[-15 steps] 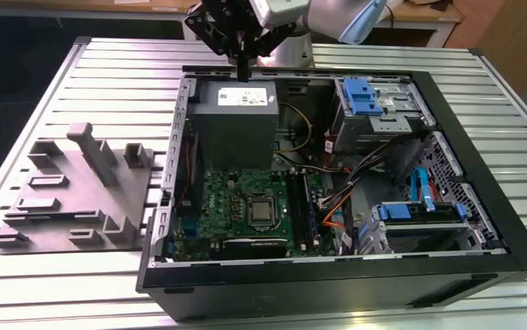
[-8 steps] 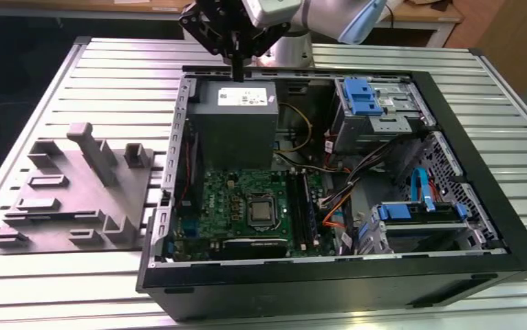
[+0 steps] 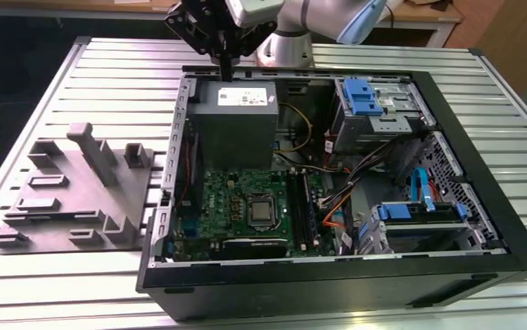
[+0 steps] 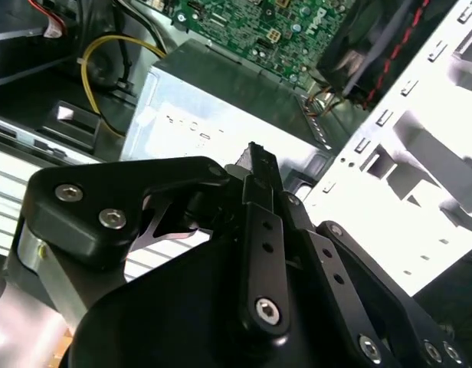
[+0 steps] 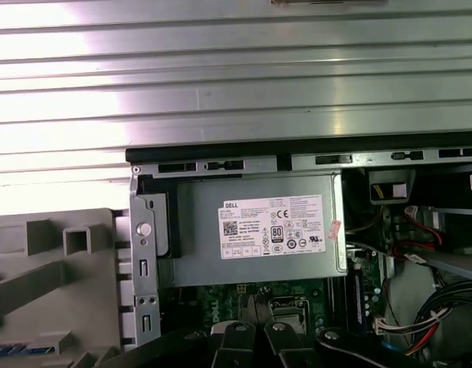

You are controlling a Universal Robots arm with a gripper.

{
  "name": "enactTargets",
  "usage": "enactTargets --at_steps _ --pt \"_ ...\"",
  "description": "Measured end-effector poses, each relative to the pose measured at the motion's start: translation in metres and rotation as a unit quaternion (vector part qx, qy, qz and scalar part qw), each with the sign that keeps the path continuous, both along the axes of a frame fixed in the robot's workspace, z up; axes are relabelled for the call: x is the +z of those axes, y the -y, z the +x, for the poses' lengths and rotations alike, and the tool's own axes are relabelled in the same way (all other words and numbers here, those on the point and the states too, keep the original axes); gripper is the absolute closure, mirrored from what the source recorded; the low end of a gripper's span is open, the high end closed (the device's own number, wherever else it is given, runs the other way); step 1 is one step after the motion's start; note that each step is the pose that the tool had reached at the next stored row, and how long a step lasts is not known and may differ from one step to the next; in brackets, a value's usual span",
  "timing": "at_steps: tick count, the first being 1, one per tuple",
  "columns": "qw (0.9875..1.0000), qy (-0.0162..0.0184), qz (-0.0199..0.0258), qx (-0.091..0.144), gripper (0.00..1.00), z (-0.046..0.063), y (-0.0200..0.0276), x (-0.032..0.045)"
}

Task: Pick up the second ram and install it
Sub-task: 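Reach for the second ram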

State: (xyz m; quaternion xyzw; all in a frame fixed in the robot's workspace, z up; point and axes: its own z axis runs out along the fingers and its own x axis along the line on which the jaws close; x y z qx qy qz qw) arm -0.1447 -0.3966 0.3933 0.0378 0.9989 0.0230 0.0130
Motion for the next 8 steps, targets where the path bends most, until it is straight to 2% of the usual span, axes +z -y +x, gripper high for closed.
enactTargets --at_steps 8 --pt "1.0000 0.0000 0.0001 0.000 0.90 -0.013 0.0000 -0.0001"
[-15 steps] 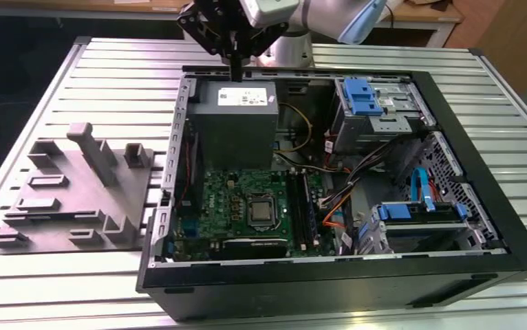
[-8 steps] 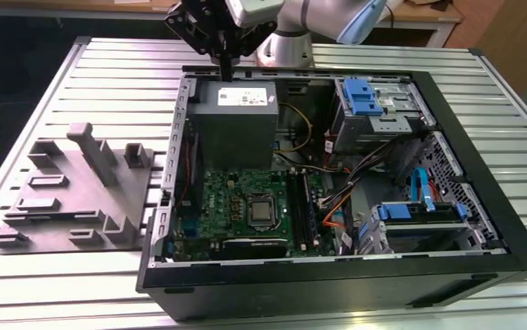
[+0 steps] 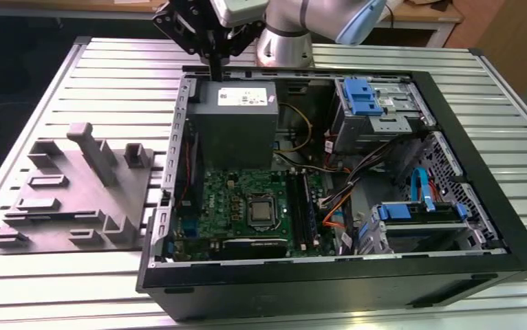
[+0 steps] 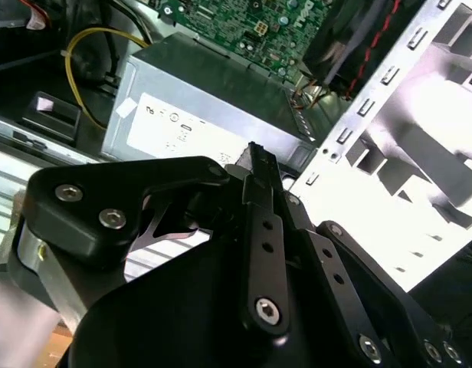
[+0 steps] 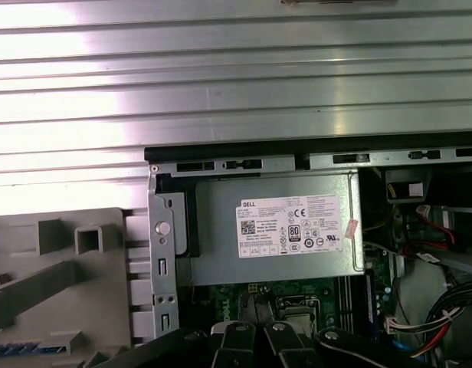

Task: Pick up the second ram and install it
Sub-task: 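Reach for the second ram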

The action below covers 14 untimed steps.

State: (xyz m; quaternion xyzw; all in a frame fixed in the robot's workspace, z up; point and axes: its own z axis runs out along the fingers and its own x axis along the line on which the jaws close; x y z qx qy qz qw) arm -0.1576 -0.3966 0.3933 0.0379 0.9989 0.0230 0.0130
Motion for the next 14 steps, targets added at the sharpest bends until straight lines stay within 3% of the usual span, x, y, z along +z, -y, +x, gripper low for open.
enactTargets --at_steps 14 --pt "1.0000 0.0000 0.0000 0.000 0.90 -0.017 0.0000 0.0000"
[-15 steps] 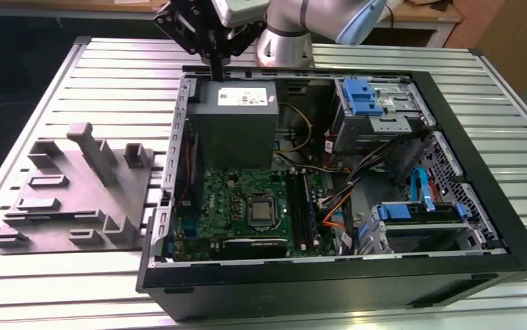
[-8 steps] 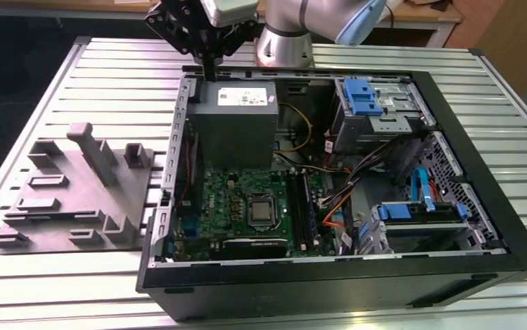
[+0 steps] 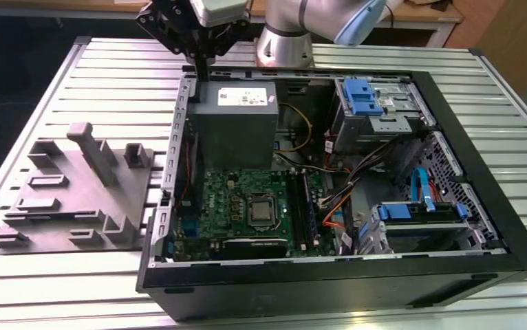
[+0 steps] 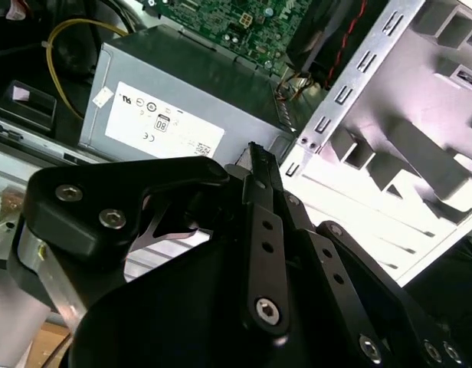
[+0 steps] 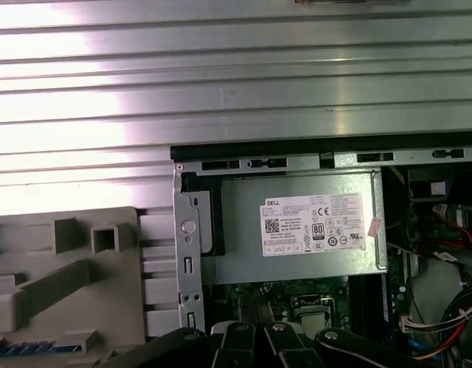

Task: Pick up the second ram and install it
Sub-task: 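Reach for the second ram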

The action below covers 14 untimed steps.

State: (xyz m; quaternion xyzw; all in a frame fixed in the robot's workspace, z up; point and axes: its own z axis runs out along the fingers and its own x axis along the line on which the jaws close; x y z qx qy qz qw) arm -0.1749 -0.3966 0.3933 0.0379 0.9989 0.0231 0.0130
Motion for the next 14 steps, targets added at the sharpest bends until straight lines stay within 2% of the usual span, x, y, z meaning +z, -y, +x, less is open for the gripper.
enactTargets --at_steps 14 --pt "1.0000 0.0000 0.0001 0.000 0.90 -0.015 0.0000 0.0000"
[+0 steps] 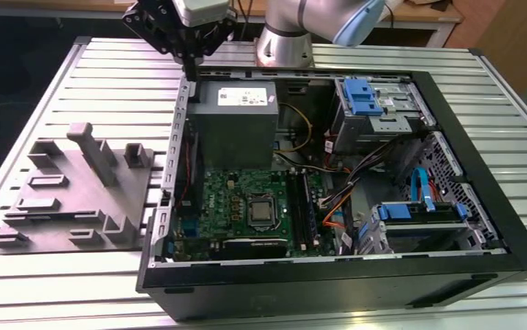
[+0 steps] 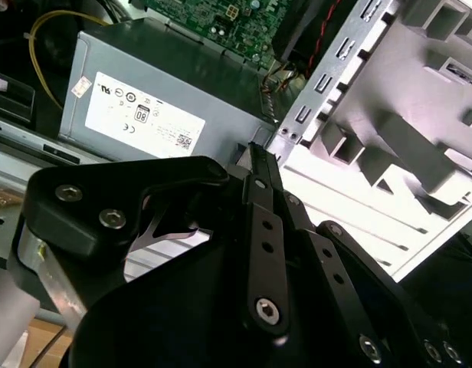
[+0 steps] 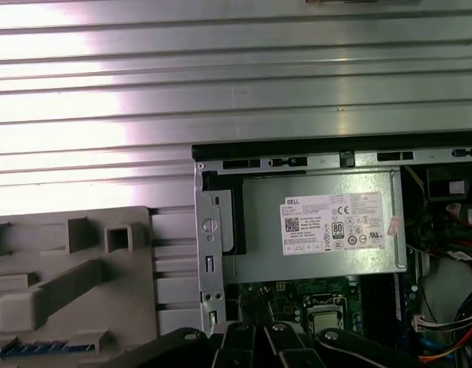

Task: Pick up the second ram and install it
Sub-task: 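Reach for the second ram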

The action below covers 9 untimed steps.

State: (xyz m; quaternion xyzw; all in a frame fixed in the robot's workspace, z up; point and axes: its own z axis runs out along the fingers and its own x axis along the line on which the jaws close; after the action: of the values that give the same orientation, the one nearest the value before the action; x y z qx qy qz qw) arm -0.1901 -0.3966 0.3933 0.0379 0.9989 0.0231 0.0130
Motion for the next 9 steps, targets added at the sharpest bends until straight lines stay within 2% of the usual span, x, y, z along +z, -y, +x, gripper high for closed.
enactTargets --at_steps 9 --pt "1.0000 0.0000 0.0000 0.000 0.90 -0.012 0.0000 0.0000"
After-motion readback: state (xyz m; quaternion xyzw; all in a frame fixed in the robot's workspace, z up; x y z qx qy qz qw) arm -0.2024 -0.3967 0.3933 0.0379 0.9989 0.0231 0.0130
